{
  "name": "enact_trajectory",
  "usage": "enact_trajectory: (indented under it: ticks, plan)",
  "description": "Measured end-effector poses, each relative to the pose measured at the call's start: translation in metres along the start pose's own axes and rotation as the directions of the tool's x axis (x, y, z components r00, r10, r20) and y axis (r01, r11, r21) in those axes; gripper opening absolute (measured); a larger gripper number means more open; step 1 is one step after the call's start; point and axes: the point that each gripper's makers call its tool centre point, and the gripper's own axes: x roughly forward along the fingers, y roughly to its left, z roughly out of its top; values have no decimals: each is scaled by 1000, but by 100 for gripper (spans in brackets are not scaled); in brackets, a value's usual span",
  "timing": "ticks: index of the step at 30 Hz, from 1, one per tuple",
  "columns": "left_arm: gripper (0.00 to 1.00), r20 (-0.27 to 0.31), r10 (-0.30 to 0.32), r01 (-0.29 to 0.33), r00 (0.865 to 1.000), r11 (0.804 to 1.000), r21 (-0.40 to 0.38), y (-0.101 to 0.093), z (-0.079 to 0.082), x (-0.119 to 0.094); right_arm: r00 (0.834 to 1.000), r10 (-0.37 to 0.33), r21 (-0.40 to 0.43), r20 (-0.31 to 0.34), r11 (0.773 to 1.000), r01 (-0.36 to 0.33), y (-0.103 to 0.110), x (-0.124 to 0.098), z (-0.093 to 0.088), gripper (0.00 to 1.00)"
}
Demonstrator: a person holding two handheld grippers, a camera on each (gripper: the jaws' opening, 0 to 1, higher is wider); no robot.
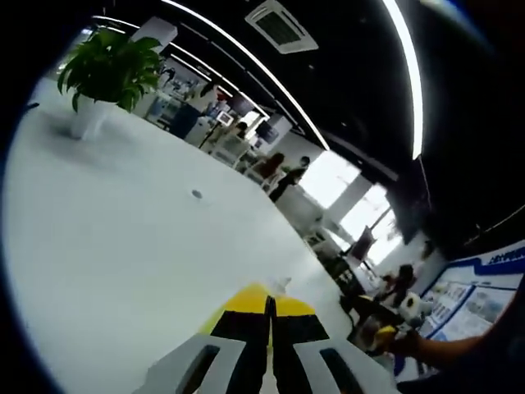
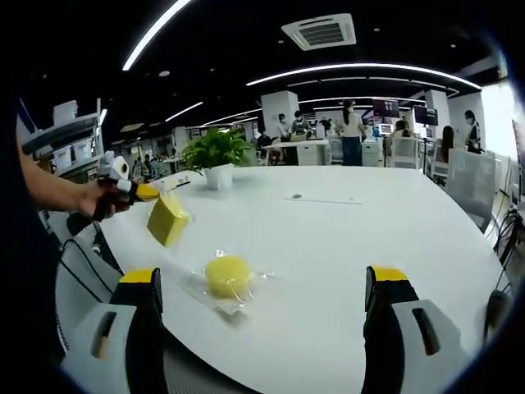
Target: Compare the silicone blocks by pressing each to a similar depth, holding the contact briefly, and releasing to observe deformation and rebound differences across the visible hardness samples.
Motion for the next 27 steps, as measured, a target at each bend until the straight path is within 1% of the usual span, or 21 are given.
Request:
enact_trajectory:
  ticks: [4, 6, 9, 14, 15, 16, 22, 25, 27]
  plan:
    - [0, -2, 5, -6, 1000, 1000, -18, 5, -3, -1, 1000, 6, 0, -6, 1000, -6, 2, 1, 0, 96]
    - [0, -17, -11, 11, 1000, 999, -53, 5, -6, -1, 1000, 6, 7, -4, 1000, -6, 4, 1, 0, 96]
    - [0, -25, -6, 4, 1000, 997, -74, 15, -11, -1, 1000, 6, 7, -8, 1000, -6, 7, 1, -1, 96]
    - [0, -38, 29, -32, 999, 997, -71, 33, -17, -2, 1000, 4, 11, -3, 1000, -4, 7, -1, 1, 96]
    - [0, -36, 36, -39, 999, 997, -70, 36, -17, -2, 1000, 1, 9, -6, 1000, -1, 6, -1, 1, 96]
    - [0, -23, 34, -36, 999, 996, -87, 38, -15, -3, 1000, -2, 6, -8, 1000, 2, 5, -2, 1, 96]
    - [0, -38, 71, -73, 997, 996, -55, 53, -17, -3, 1000, -13, 9, -11, 1000, 13, 3, -4, 1, 96]
    - [0, -37, 86, -87, 996, 995, -41, 59, -17, -4, 1000, -10, 6, -14, 1000, 10, 3, -3, 0, 96]
    - [0, -36, 100, -101, 994, 995, -24, 66, -17, -3, 1000, -9, 5, -15, 1000, 9, 4, -1, 0, 96]
